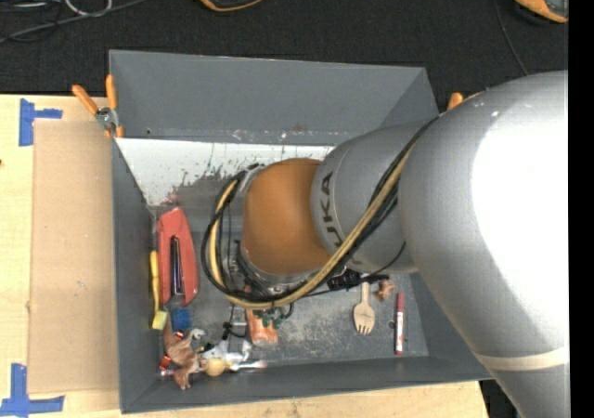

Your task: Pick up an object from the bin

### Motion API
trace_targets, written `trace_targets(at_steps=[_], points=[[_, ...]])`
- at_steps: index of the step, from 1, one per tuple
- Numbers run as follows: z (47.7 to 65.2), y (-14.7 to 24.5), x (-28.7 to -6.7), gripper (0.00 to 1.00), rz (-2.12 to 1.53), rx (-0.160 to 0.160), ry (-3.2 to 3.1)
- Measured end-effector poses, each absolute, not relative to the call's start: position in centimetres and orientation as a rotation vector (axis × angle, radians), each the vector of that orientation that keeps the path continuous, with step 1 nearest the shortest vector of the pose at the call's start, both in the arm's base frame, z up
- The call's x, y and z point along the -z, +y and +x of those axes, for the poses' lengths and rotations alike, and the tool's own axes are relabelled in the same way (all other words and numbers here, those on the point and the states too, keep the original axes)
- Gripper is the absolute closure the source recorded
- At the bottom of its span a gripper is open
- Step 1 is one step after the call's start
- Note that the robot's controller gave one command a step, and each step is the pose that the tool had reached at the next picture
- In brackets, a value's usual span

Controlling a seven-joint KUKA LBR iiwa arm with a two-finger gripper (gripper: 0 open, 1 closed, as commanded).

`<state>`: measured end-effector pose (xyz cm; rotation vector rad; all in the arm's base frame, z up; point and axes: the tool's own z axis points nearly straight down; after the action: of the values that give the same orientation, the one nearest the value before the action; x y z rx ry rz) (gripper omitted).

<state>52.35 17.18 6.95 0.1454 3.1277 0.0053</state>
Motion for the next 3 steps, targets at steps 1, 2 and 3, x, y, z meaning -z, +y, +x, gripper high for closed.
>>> trace_targets(at_steps=[1,2,3], points=[[52.8,14.2,-7.2,0.0,0.219,-0.012,3.117],[48.7,10.5,-7.4,0.0,0.144,-0.015,3.105],[53.1,12.2,-17.1,1.0,0.24,-0.019,3.101]])
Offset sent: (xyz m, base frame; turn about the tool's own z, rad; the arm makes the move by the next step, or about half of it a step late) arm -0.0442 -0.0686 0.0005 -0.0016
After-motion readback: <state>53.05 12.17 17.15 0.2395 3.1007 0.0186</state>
